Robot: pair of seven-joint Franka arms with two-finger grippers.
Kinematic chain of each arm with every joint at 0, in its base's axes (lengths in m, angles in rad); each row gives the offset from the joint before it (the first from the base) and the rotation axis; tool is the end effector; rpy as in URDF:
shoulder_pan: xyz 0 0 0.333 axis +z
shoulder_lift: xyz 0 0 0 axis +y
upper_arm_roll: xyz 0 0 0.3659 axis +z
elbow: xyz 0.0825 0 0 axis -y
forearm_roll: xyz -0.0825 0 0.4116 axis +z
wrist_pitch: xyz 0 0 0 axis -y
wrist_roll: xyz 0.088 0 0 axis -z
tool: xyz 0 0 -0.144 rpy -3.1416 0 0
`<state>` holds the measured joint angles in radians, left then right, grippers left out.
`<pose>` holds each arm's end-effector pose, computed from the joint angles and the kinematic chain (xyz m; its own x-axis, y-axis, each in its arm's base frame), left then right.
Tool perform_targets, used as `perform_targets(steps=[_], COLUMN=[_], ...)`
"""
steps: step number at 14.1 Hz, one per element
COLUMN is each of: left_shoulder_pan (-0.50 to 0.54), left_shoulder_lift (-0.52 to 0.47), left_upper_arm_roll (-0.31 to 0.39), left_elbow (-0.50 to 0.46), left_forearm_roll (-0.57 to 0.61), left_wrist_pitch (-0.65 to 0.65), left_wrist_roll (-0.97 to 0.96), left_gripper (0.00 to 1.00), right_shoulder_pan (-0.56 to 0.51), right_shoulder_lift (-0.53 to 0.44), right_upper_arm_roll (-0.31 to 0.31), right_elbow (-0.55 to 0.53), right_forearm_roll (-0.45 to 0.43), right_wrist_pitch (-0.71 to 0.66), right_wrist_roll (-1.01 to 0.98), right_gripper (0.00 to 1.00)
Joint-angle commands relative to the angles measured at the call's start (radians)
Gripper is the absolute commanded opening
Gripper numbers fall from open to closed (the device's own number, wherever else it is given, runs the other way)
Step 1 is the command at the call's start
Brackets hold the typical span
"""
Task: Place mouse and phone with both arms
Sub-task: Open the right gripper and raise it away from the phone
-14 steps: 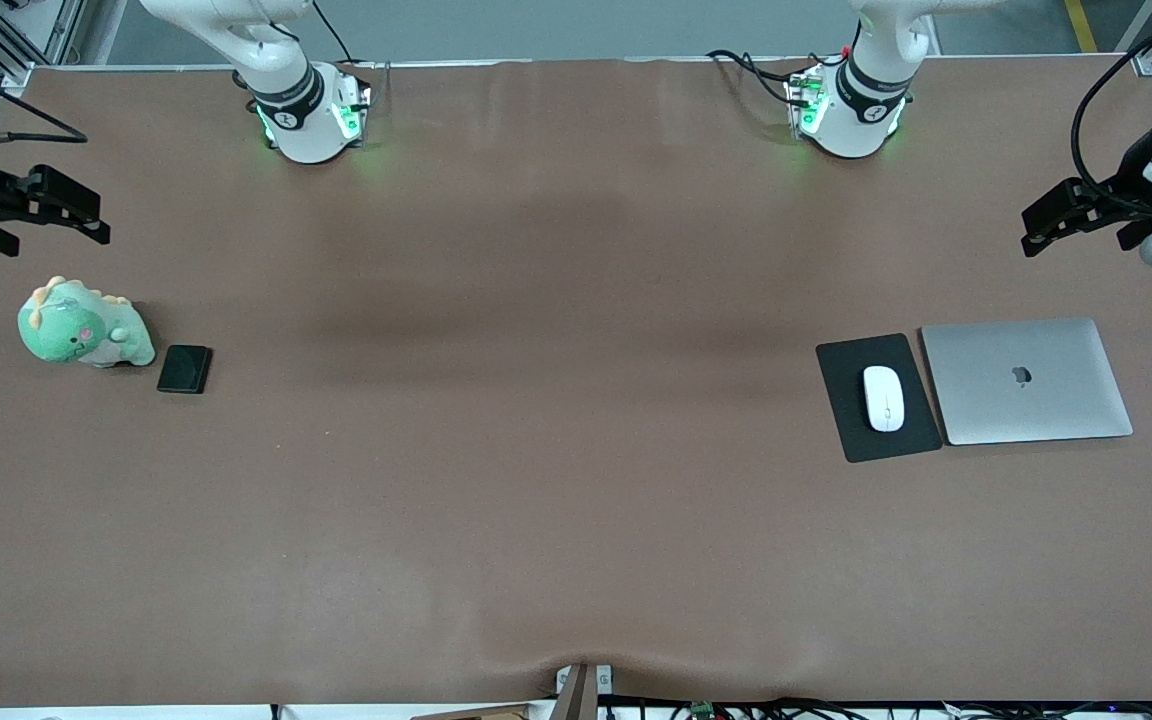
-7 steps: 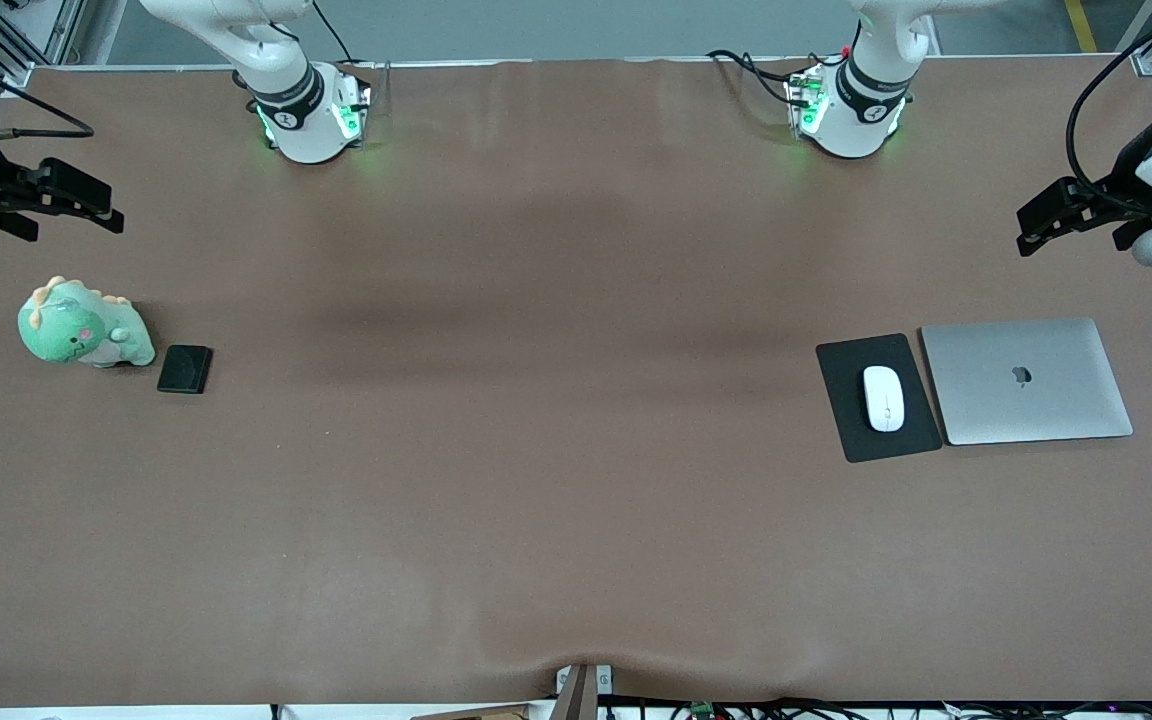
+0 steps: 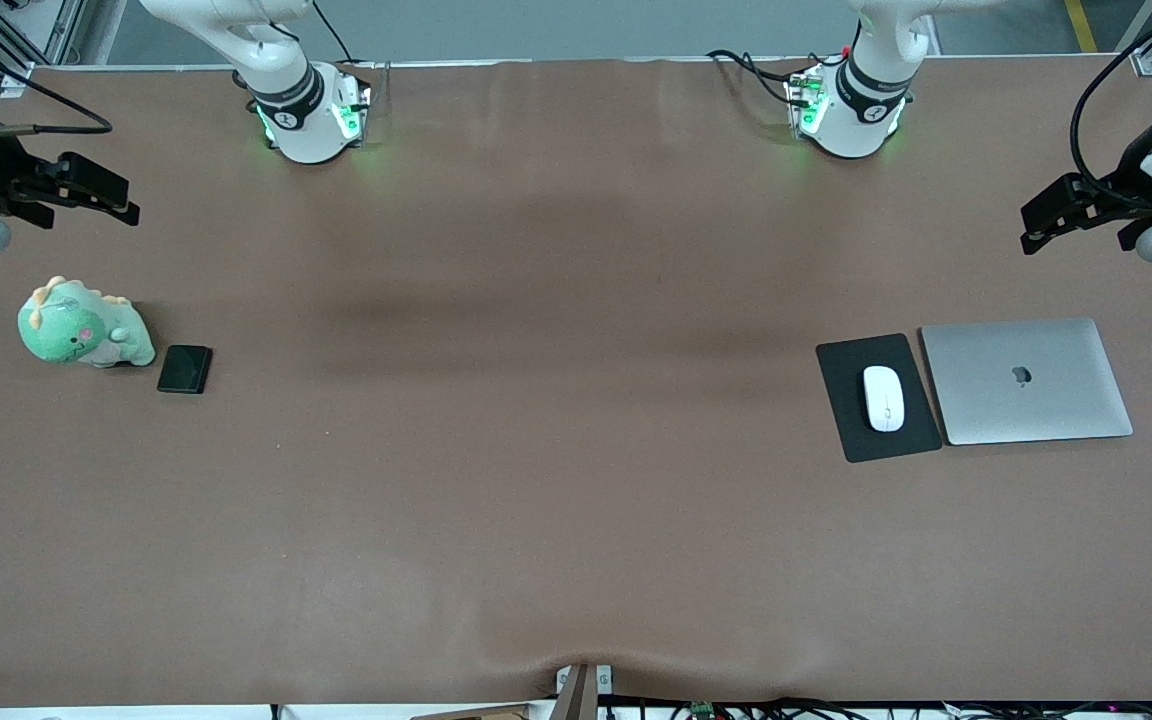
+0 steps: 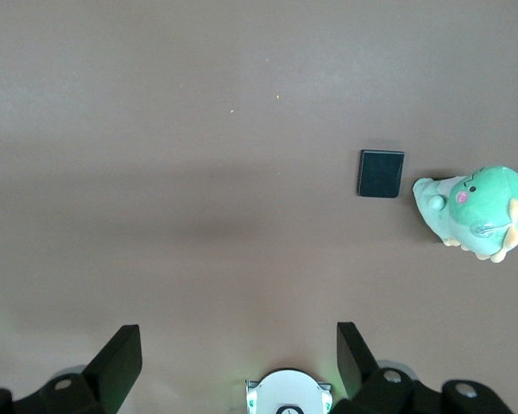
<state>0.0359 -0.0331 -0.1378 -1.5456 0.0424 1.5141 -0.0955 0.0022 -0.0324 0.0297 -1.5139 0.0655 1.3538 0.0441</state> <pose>0.5623 -0.0526 0.6639 1.0000 -0.0040 0.0058 -0.0038 -0.9989 -0.0465 0.5415 0.0280 0.6665 0.9916 0.0016 -0.1296 -0.0061 -0.9983 -0.0586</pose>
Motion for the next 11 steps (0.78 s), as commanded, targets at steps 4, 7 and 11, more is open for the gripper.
perform_targets(steps=[4, 7, 11], left_shoulder_pan=[-0.001, -0.001, -0.004], left_shoulder_lift=[-0.010, -0.008, -0.002], left_upper_arm_roll=[0.004, 0.004, 0.004], left_elbow=[0.001, 0.001, 0.002], left_forearm_roll=[-0.022, -0.022, -0.022], left_wrist_pitch=[-0.002, -0.002, 0.000], left_wrist_roll=[0.036, 0.036, 0.037], left_gripper=[1.00, 1.00, 1.00], right_shoulder_pan=[-0.004, -0.008, -0.008], right_shoulder_lift=[-0.029, -0.029, -0.032], right_upper_arm_roll=[0.006, 0.001, -0.001], right_elbow=[-0.020, -0.034, -0.046], right_forearm_roll=[0.007, 0.007, 0.007], right_wrist_pitch=[0.024, 0.044, 0.061], right_wrist_roll=[0.005, -0.035, -0.053], right_gripper=[1.00, 1.00, 1.00])
